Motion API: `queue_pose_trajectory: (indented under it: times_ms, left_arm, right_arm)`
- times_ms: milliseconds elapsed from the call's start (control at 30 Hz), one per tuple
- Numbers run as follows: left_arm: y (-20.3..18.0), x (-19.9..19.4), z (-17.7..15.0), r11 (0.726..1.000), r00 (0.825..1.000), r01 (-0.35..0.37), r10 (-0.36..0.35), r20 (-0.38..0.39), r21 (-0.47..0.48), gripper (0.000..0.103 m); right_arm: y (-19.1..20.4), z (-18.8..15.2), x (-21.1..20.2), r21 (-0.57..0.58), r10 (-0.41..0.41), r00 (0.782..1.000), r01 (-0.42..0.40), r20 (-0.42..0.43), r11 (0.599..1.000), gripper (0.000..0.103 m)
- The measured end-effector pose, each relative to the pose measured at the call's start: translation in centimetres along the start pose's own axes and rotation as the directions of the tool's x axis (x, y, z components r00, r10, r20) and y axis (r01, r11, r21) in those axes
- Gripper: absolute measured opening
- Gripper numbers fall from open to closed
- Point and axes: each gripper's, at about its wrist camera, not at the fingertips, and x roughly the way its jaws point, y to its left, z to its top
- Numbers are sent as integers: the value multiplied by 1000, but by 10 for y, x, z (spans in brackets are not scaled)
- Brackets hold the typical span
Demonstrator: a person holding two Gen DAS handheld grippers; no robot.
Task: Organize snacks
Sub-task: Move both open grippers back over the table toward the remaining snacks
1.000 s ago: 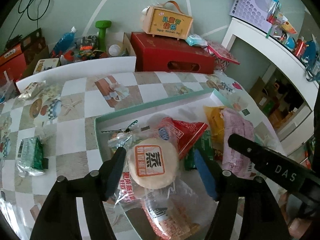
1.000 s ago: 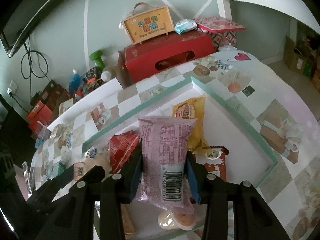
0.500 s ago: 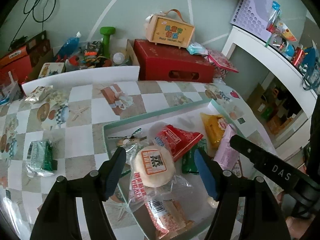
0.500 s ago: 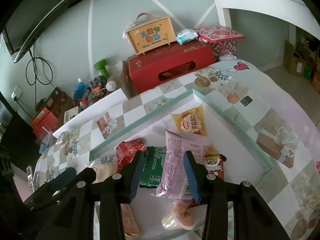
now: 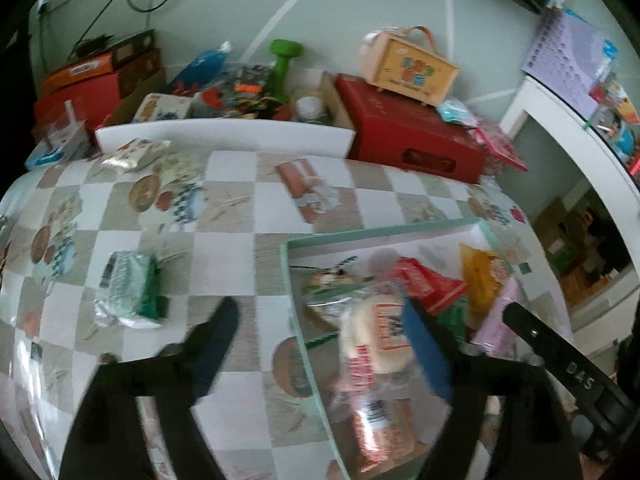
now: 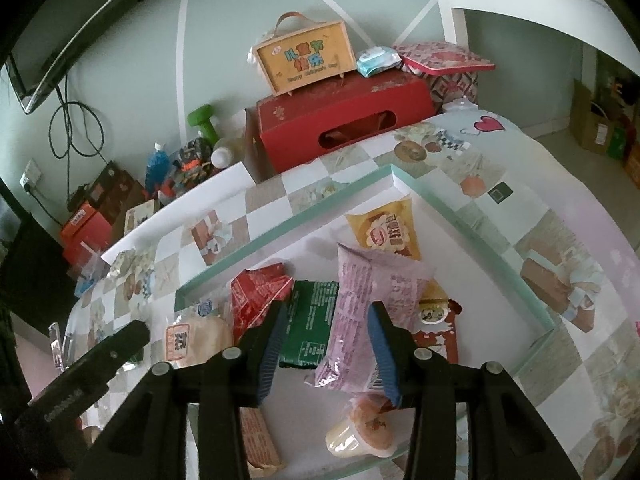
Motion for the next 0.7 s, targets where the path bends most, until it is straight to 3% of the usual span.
queue_pose_trajectory:
  times_ms: [33, 167, 400, 467, 700]
  left_arm:
    - [4, 0, 0, 1000, 1000, -7, 7, 0, -9, 89]
    - [17, 3, -1, 998, 999, -32, 32, -3, -49, 90]
    - [33, 6, -3, 991, 995, -99, 100, 8, -94, 96]
    - [35, 6, -3, 987, 992, -127, 129, 16, -101, 103]
    - [40, 7, -4, 983, 990, -140, 143, 18, -118, 103]
  right_arm:
    - [0, 0, 1, -2, -3, 1000, 3, -2, 1000, 63]
    - [2, -1, 4, -18, -18, 1000, 18, -9, 1000, 71]
    - [6, -2, 6, -50, -31, 1000, 31, 3, 998, 103]
    - [7, -2, 5, -66, -35, 999, 36, 13, 997, 103]
    - [8, -3, 8, -81, -49, 999, 51, 16, 995, 103]
